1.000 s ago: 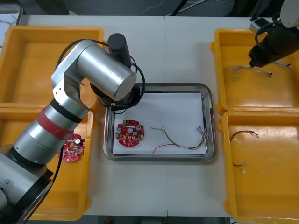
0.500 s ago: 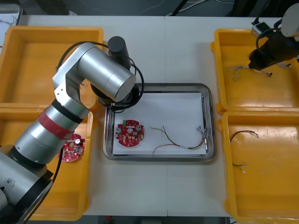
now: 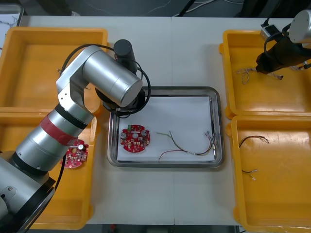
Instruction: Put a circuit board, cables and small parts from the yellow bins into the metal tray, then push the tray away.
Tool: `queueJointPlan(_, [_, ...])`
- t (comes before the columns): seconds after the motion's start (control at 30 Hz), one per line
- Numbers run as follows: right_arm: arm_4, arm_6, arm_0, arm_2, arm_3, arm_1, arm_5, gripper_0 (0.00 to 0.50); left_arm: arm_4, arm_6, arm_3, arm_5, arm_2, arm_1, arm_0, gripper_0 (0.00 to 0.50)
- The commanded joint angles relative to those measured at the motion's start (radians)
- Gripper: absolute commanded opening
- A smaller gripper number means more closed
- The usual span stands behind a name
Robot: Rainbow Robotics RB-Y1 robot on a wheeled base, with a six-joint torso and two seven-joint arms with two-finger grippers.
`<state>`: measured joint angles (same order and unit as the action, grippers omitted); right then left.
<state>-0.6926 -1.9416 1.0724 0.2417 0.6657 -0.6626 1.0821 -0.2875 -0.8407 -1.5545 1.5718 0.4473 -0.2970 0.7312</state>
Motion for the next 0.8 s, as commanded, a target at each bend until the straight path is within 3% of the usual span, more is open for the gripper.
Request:
queueJointPlan(0.03, [-0.008,0.015,0.052,-0.028,-0.021,0.012,-0.037,0.5,0.007,-0.106,-0.004,-0.015,0.022,0.025,0.013,0.0])
queueJointPlan(0.43, [-0.01,0.01,0.049,-0.03,-0.077,0.028,-0.073,0.5,0.005,-0.103,-0.001,-0.024,0.027,0.025,0.011,0.0])
queueJointPlan(0.47, [-0.01,0.01,0.049,-0.028,-0.077,0.028,-0.073,0.5,0.005,-0.103,-0.001,-0.024,0.027,0.025,0.011,0.007])
queueJointPlan(0.57, [-0.01,0.013,0.049,-0.03,-0.077,0.031,-0.071,0.5,0.005,-0.101,-0.001,-0.024,0.027,0.025,0.011,0.095])
queueJointPlan(0.6, [-0.01,0.015,0.051,-0.03,-0.077,0.032,-0.07,0.476,0.005,-0.1,-0.001,-0.024,0.027,0.025,0.011,0.113])
queueJointPlan(0.63, [-0.01,0.015,0.049,-0.028,-0.077,0.032,-0.067,0.352,0.005,-0.1,-0.001,-0.026,0.027,0.025,0.011,0.13])
queueJointPlan(0.67, [-0.01,0.016,0.051,-0.03,-0.077,0.032,-0.064,0.276,0.005,-0.1,-0.001,-0.024,0.027,0.025,0.011,0.143])
queueJointPlan(0.7, [-0.01,0.018,0.049,-0.03,-0.077,0.032,-0.06,0.102,0.005,-0.098,-0.001,-0.024,0.027,0.025,0.011,0.175])
queueJointPlan(0.77, [-0.011,0.016,0.049,-0.03,-0.077,0.032,-0.059,0.0,0.005,-0.098,-0.001,-0.026,0.027,0.025,0.011,0.209])
queueJointPlan(0.8, [-0.011,0.013,0.051,-0.028,-0.077,0.032,-0.059,0.0,0.004,-0.097,-0.001,-0.024,0.027,0.025,0.011,0.236])
